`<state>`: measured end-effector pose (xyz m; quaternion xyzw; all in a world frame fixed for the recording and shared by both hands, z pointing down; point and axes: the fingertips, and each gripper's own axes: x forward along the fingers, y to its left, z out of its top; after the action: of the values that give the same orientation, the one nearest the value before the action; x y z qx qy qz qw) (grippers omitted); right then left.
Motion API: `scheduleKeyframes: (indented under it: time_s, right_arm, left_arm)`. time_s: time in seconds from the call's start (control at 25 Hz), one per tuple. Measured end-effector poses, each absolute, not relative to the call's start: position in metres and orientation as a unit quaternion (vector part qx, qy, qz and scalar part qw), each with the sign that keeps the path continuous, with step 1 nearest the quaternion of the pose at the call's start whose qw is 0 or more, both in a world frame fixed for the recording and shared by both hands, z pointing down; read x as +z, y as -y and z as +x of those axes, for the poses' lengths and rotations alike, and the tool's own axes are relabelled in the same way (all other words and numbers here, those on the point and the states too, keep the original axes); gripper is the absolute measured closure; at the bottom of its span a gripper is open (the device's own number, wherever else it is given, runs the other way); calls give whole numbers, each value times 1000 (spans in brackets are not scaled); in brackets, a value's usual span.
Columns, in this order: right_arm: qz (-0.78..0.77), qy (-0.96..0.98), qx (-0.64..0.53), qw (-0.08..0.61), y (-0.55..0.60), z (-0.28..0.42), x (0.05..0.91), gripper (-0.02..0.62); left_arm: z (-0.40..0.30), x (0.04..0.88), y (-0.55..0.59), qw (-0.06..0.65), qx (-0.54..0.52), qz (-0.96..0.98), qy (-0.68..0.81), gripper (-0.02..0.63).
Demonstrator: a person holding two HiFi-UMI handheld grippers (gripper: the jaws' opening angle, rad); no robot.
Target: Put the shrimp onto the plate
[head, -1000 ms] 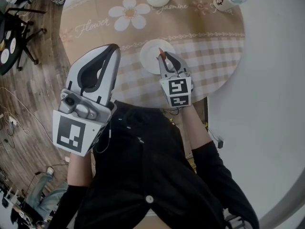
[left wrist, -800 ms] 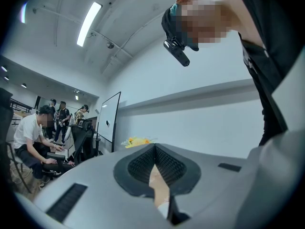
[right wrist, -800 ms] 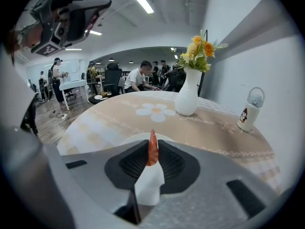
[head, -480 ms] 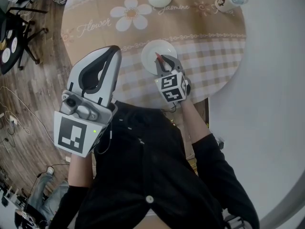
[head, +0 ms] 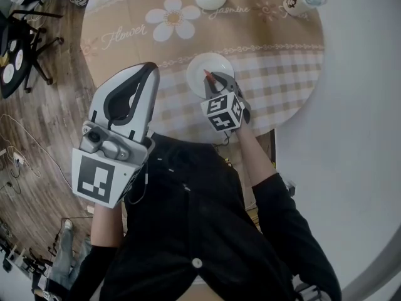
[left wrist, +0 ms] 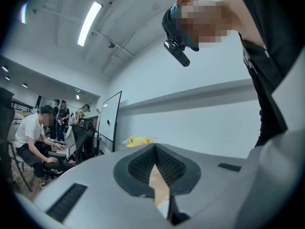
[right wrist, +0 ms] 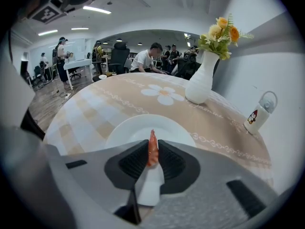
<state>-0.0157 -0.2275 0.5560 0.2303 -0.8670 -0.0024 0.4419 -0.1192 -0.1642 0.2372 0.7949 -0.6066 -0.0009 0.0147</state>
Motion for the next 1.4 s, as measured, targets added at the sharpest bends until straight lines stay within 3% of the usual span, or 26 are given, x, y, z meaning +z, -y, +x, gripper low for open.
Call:
scheduleKeyframes:
  time_s: [0.28,0.48,0.72,0.76,0.84,0.92,1.4]
  right_arm:
    - [253,862,98,428,234,-10,561,532]
    - [260,864,127,412,232,-7,560,481]
    - [272,875,120,382,237,-12,543,476]
    - [277,877,116,374,239,-13,538,477]
    - [295,881,101,356,242,-12,526,560]
    - [310,885,87,338,245,-10,513,588]
    - [362,906,34,216,240,0,423,594]
  left_arm:
    - [-120,238,163,14,1,795,606,604]
    - [-118,238,160,13,-1,795,606,604]
    - [-119,238,163,15,-2,798,603,604]
    - [-119,238,163,15,-2,798,602,604]
    - [-118,237,164,14,-3,800,600,604]
    - [-117,236,164,11,-4,802,597,604]
    - [-100,229,160,0,-10,819,574,604]
